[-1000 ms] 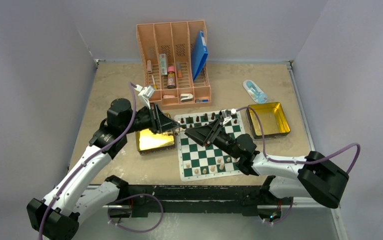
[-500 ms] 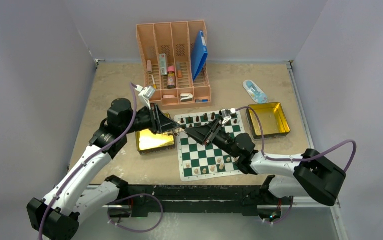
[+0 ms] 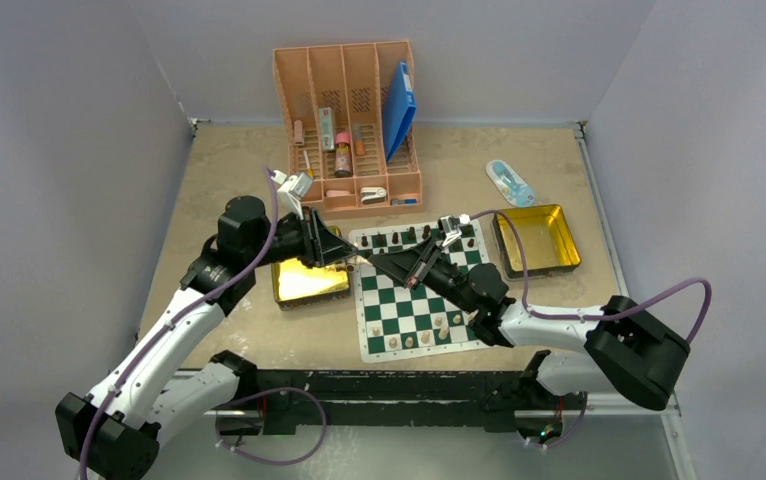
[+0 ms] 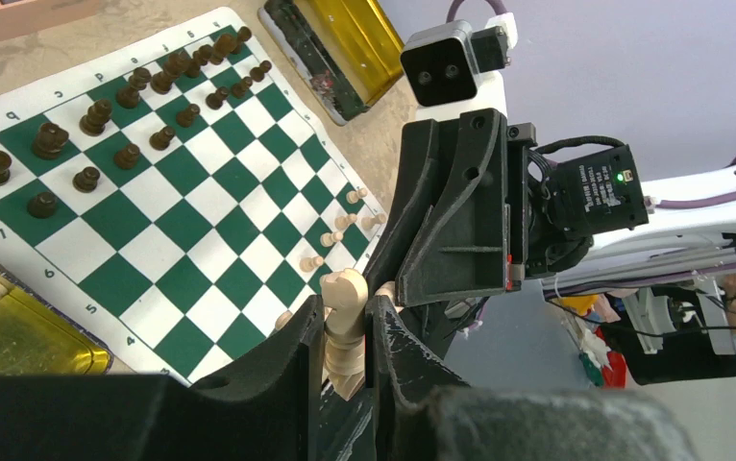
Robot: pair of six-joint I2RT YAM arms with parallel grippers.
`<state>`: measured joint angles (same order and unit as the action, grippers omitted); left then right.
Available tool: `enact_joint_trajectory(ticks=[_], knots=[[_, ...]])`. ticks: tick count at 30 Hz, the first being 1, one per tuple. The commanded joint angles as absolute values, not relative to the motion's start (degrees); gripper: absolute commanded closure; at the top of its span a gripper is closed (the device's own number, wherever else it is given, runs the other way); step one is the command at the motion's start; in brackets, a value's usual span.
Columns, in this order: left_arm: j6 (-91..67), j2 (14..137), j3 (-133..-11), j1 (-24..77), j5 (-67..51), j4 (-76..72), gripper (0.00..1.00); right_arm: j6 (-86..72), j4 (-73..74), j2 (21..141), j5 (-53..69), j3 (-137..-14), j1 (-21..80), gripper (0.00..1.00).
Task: Set up the chess pieces on the board
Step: Pick up the chess piece from the storage box.
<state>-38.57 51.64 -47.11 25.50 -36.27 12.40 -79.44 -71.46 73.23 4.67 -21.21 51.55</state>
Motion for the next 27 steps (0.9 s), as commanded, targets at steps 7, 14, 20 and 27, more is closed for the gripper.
enact_joint_trajectory(ticks=[7, 14, 20, 27], knots=[[-31.34, 50.55, -48.91, 25.4, -24.5, 17.89, 0.99, -67.71, -55.72, 67.98, 2.44, -26.91, 51.19, 0.88], [-26.55, 49.79, -47.14, 25.4, -17.33, 19.07, 0.99, -53.76, -36.51, 59.72, -5.2, -32.86, 51.24, 0.87], [-23.47, 50.18, -48.02, 25.4, -12.28, 21.89, 0.99, -42.72, -13.47, 58.13, -8.85, -42.91, 51.41, 0.86], [-20.1, 49.35, -47.67, 25.4, -6.5, 21.84, 0.99, -38.65, 4.28, 58.37, -12.67, -49.91, 54.63, 0.89]])
